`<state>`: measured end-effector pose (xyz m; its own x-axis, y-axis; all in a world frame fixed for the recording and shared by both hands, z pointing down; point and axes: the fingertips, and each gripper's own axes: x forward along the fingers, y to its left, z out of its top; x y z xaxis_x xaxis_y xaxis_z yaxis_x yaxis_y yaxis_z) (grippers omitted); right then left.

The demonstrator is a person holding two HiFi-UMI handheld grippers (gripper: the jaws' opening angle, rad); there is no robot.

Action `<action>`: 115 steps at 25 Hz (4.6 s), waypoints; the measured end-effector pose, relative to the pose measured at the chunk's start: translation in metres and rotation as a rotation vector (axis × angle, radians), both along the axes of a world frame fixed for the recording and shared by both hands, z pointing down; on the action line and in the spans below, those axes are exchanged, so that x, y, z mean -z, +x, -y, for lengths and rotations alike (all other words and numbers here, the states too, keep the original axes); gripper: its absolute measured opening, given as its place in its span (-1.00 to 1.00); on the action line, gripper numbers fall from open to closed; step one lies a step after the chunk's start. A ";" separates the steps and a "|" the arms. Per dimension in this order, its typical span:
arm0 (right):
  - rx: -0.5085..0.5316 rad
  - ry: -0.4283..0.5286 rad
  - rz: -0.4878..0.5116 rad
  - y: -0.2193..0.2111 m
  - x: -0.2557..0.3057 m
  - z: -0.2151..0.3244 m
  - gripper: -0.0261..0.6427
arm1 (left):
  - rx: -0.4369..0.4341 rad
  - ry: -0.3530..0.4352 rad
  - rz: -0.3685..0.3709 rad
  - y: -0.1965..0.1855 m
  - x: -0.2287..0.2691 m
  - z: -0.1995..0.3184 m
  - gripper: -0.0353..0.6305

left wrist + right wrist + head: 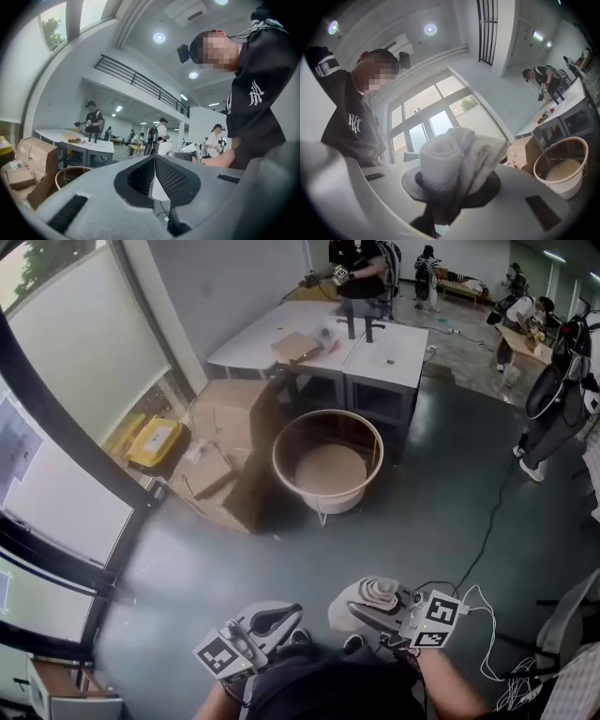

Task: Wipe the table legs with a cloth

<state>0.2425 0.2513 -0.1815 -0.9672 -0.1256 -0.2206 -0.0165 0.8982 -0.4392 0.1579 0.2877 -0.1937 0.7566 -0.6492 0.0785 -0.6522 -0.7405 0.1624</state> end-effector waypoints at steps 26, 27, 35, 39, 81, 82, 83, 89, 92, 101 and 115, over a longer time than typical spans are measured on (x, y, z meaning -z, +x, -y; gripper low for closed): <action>-0.156 0.023 -0.201 -0.102 -0.020 0.064 -0.67 | -0.054 -0.080 -0.112 -0.138 -0.029 0.066 -0.88; -0.173 0.020 -0.210 -0.111 -0.019 0.065 -0.67 | -0.074 -0.079 -0.115 -0.147 -0.031 0.068 -0.88; -0.366 0.031 -0.376 -0.151 -0.058 0.085 -0.67 | -0.132 -0.097 -0.176 -0.211 -0.072 0.100 -0.88; -0.381 -0.009 -0.373 -0.168 -0.055 0.080 -0.66 | -0.156 -0.155 -0.289 -0.233 -0.090 0.110 -0.88; -0.426 -0.289 -0.268 -0.109 -0.180 0.267 -0.66 | -0.068 -0.364 -0.165 -0.179 -0.194 0.301 -0.88; -0.479 -0.295 -0.289 -0.119 -0.185 0.272 -0.66 | -0.089 -0.353 -0.173 -0.189 -0.196 0.308 -0.88; -0.526 -0.301 -0.310 -0.133 -0.190 0.276 -0.66 | -0.109 -0.344 -0.177 -0.202 -0.198 0.313 -0.88; -0.619 -0.337 -0.315 -0.207 -0.218 0.298 -0.66 | -0.198 -0.375 -0.119 -0.269 -0.248 0.325 -0.88; -0.570 -0.286 -0.303 -0.225 -0.237 0.309 -0.66 | -0.204 -0.364 -0.116 -0.278 -0.275 0.336 -0.88; -0.449 -0.111 -0.295 -0.206 -0.374 0.355 -0.66 | -0.152 -0.171 -0.043 -0.229 -0.370 0.368 -0.88; -0.324 0.184 -0.474 -0.209 -0.574 0.435 -0.66 | -0.179 -0.081 0.007 -0.232 -0.573 0.416 -0.88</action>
